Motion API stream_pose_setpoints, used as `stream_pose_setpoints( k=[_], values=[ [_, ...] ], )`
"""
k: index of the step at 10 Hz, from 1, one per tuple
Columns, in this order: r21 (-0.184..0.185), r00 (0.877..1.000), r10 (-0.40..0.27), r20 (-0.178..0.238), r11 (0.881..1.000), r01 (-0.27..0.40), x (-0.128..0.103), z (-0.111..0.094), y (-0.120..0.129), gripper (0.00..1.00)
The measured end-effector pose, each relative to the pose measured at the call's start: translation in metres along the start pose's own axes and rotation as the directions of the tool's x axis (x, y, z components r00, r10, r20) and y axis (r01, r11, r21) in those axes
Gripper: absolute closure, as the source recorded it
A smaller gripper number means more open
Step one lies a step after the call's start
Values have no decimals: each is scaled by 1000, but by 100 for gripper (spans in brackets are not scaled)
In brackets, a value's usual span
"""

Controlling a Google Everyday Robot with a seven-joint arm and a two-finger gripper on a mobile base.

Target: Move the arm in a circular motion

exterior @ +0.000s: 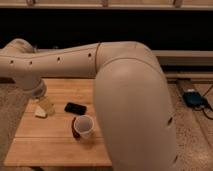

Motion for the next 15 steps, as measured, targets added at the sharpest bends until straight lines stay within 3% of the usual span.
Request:
stream_pose_setpoints(
  k=[3,6,11,13,15],
  values=[
    [-7,995,-99,31,995,99,-42,5,16,20],
    [2,981,-183,60,983,184,-71,5,54,20],
    [38,970,-213,115,977,210,-71,1,139,20],
    [57,971,-192,139,981,186,-60,-3,172,20],
    [75,975,-132,181,990,120,-36,-6,211,20]
  ],
)
